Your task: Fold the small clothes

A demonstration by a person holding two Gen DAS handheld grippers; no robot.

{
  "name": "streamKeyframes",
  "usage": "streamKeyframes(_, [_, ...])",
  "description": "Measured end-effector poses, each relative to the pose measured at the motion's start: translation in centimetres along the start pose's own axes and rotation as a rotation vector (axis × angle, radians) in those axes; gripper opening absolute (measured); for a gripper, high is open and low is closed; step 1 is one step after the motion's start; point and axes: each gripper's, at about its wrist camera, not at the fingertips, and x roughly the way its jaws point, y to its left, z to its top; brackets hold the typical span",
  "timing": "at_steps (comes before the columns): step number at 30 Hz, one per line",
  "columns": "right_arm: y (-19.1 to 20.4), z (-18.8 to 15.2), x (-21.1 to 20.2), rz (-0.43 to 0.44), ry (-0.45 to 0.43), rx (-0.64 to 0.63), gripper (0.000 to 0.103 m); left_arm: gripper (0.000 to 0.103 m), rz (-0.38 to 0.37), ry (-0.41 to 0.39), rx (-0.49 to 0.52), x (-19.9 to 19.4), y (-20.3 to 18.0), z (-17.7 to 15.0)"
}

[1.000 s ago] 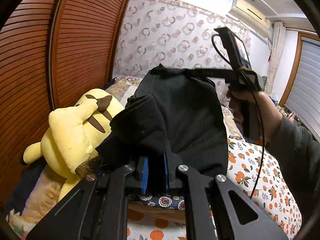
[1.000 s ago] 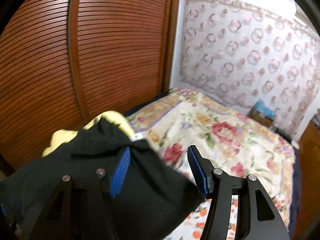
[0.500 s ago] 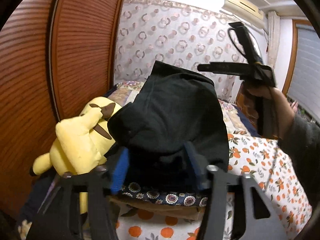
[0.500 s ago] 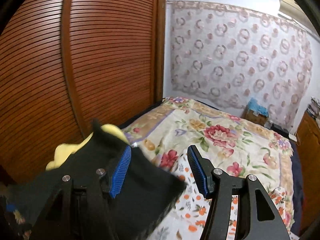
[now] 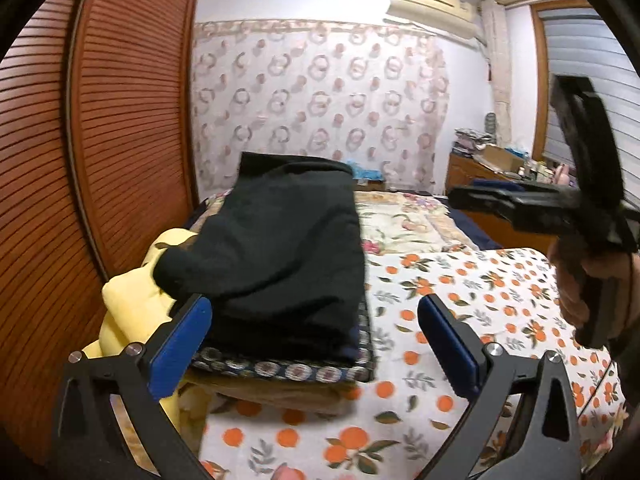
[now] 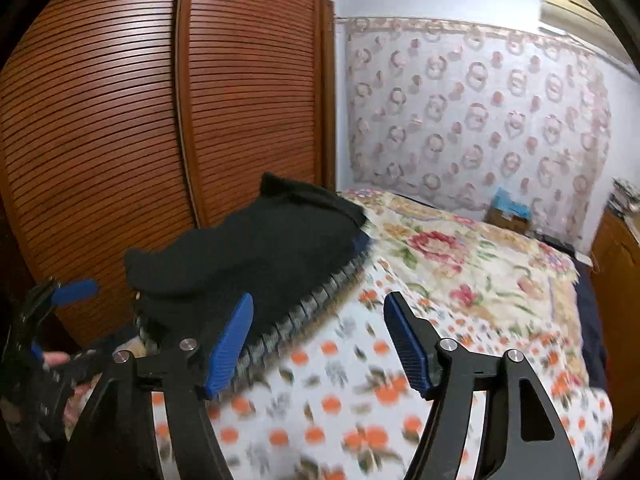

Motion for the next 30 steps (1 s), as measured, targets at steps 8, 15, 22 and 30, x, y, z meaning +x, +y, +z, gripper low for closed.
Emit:
streamKeyframes(8, [-0.9,-5.0,-10.2,-0.137,-0.039,0.109,0.083,0.103,-0.065,-0.026,0.045,-1.7,-5.0,0.0])
streamKeyframes(15, [-0.4,-7.6,-17.7,-0.282,-0.072,0.168,0.083,0.103,-0.093,-0.047,0.071,-3.3,-9.1,0.6])
streamKeyframes(22, [1.0,-9.4,-21.8,-0.349,-0.106,0.205,0.083,0.103,-0.134,-0.059,0.056,-4.2,-11.0,1.0])
streamKeyframes(30, [2.7,-9.7,-21.9,-0.362,-0.125,0.221,0.083,0.103,-0.121,-0.063,0.061,-4.5,-11.6,1.2])
